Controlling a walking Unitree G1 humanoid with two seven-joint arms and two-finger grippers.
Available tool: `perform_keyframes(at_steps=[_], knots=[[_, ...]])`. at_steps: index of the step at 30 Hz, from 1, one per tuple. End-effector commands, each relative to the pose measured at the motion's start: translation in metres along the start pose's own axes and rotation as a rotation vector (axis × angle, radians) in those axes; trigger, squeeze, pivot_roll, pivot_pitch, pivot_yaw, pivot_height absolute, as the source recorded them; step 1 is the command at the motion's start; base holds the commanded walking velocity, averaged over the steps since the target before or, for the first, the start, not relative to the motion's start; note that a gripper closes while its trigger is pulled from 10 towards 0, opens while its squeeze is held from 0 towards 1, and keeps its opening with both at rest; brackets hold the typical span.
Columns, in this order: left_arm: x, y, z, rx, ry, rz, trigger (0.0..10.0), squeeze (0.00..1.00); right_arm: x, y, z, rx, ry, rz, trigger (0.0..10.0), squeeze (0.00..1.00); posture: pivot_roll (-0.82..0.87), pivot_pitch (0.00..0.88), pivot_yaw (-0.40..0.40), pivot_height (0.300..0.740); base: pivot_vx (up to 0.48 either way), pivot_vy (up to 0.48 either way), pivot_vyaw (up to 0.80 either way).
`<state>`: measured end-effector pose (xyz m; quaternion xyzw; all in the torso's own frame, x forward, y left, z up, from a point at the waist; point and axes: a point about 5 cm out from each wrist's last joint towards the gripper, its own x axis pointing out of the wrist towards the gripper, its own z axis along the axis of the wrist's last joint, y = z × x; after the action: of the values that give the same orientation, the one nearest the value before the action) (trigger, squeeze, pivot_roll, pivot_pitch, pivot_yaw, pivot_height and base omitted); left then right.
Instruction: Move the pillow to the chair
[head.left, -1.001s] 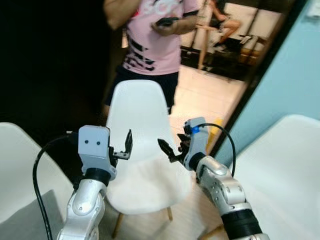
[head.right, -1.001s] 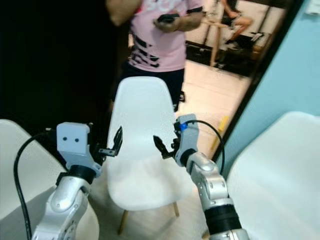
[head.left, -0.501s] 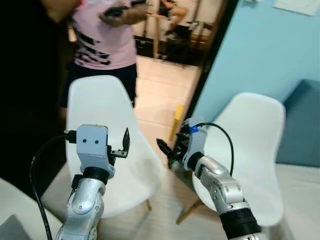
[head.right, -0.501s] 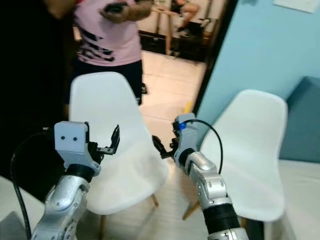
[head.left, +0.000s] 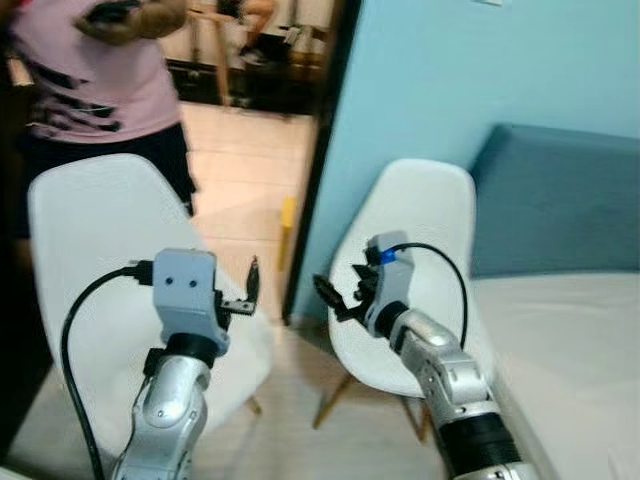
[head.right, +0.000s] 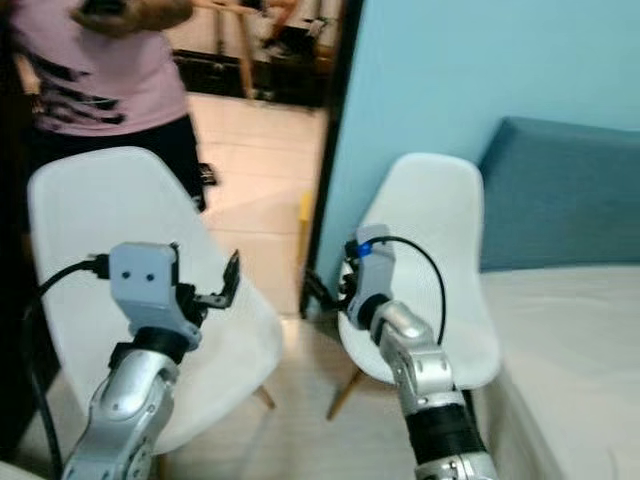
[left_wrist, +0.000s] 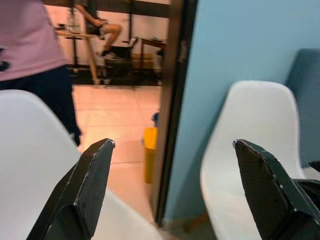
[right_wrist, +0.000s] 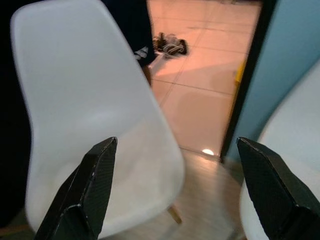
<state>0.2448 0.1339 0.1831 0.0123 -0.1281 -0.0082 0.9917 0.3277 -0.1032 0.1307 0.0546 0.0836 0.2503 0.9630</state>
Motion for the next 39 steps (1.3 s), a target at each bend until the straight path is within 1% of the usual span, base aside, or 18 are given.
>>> perform_keyframes(at_steps=[1, 21, 39], knots=[[0.0007, -0.0031, -0.0022, -0.009, 0.007, -0.015, 10.0, 0.00, -0.0013, -0.0038, -0.0029, 0.001, 0.017, -0.011, 10.0, 0.00, 0.10, 0.000, -0.140, 0.733, 0.000, 0.000, -0.73], [0.0018, -0.0022, -0.0031, -0.005, 0.015, -0.022, 10.0, 0.00, -0.0002, -0.0032, -0.0025, 0.009, 0.012, -0.015, 10.0, 0.00, 0.10, 0.000, -0.132, 0.733, 0.000, 0.000, -0.73], [0.0027, -0.0044, -0.0034, -0.001, 0.014, -0.038, 10.0, 0.00, -0.0009, -0.0031, -0.0041, -0.005, 0.019, -0.005, 10.0, 0.00, 0.10, 0.000, -0.138, 0.733, 0.000, 0.000, -0.73]])
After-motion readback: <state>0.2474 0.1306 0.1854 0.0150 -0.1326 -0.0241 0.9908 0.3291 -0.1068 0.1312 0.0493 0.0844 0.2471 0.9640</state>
